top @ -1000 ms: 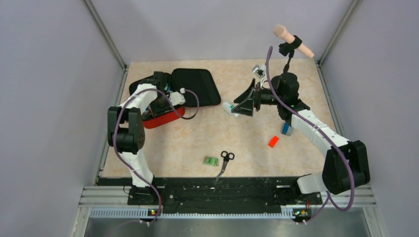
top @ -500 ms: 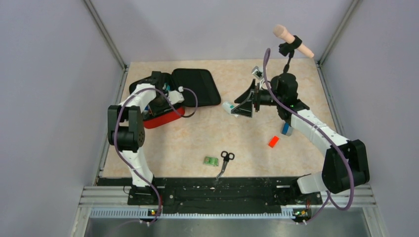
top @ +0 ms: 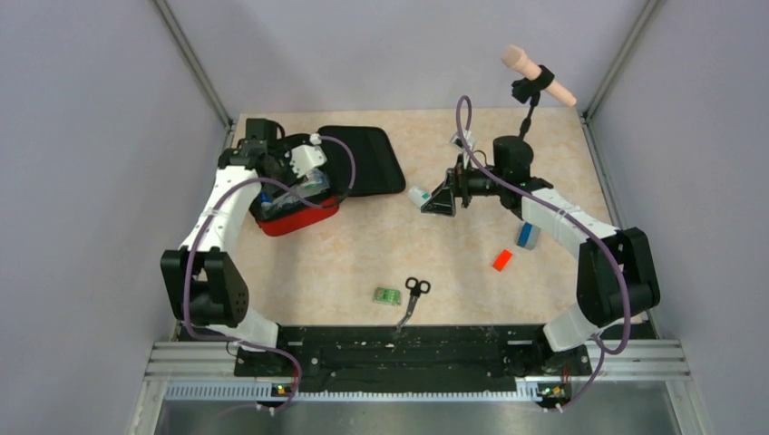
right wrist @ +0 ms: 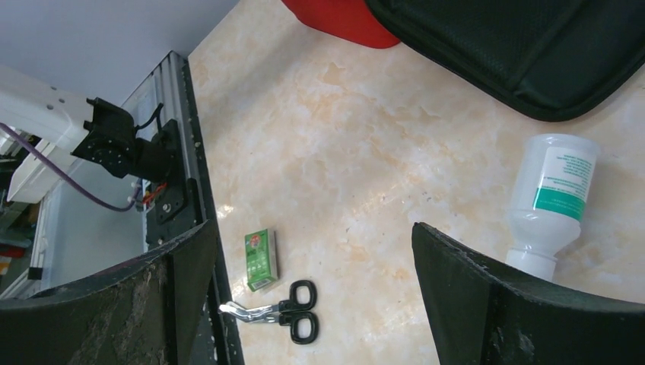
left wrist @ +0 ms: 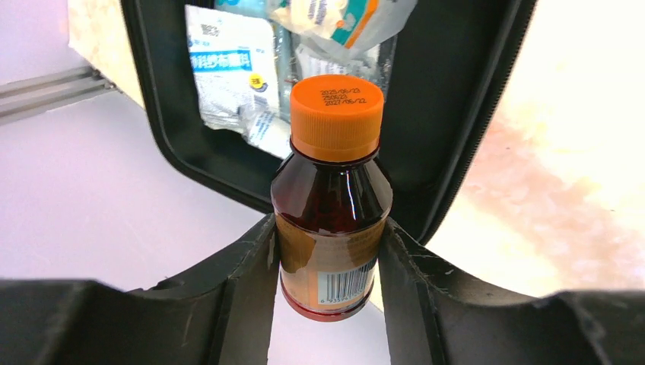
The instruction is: Organize the medicine kit
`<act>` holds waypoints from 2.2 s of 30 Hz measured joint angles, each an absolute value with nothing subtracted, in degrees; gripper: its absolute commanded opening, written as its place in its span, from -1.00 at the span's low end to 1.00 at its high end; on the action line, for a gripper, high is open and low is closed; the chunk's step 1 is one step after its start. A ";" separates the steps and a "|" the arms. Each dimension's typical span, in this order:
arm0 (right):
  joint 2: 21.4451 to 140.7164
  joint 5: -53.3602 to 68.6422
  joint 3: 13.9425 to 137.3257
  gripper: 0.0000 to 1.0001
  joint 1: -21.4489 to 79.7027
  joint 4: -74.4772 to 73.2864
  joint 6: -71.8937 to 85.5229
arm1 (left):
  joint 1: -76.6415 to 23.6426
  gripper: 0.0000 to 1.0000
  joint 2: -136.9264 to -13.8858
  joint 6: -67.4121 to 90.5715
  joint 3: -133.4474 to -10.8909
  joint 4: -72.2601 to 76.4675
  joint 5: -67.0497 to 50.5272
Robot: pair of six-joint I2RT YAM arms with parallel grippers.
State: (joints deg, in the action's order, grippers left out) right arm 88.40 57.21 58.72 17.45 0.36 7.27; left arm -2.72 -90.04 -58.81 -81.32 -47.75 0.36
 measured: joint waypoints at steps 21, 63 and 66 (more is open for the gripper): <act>89.01 55.44 60.10 0.90 17.45 -2.59 3.77 | 2.15 0.97 -104.18 -67.53 -83.24 -53.52 -9.47; 128.49 17.61 105.21 0.50 25.43 -25.76 -38.54 | 3.99 0.70 -68.53 -14.26 -66.67 -30.35 -38.20; 139.00 20.99 117.34 0.48 22.68 -31.03 -36.99 | 3.99 0.70 -67.09 -14.26 -66.08 -30.61 -38.57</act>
